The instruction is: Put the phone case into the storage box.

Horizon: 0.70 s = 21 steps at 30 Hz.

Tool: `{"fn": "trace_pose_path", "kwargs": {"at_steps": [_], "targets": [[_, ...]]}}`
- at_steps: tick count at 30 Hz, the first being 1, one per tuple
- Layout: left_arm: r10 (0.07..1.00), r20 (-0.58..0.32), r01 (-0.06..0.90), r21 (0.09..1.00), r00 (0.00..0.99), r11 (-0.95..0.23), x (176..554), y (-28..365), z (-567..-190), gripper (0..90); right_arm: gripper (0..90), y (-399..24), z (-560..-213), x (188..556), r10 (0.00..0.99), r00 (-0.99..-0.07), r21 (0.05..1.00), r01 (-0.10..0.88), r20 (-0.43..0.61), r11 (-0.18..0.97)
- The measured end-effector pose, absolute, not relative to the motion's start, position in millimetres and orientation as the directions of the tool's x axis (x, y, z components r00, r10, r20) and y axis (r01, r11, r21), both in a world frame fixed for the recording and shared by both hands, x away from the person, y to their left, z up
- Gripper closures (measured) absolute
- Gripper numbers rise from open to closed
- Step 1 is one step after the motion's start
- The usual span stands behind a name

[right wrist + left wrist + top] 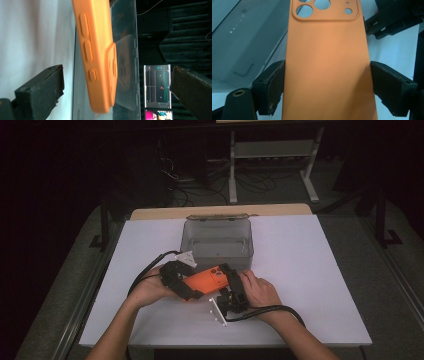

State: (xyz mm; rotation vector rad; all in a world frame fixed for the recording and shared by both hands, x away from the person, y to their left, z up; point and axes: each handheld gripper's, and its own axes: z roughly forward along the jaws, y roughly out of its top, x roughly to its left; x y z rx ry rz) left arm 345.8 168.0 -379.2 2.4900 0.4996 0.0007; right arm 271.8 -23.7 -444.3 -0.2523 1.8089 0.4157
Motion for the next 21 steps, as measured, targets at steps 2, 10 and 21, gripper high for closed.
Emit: {"fn": "trace_pose_path", "kwargs": {"at_steps": [2, 10, 21], "targets": [[0.355, -0.112, 0.355, 0.555, 0.928, -0.752, 345.9, 168.1, -379.1, 16.3, 0.0, -20.3, -444.3, 271.7, 0.038, -0.271, 0.145, -0.388, -0.962, 0.910], [0.366, -0.110, 0.362, 0.556, 0.924, -0.748, 346.8, 169.1, -378.3, 16.3, 0.0, -7.4, -444.7, 272.2, 0.017, -0.255, 0.124, -0.410, -0.967, 0.904], [0.380, -0.113, 0.375, 0.558, 0.918, -0.741, 347.5, 170.2, -378.3, 16.3, 0.0, 5.4, -446.5, 269.6, 0.012, -0.234, 0.116, -0.437, -0.972, 0.892]]}}
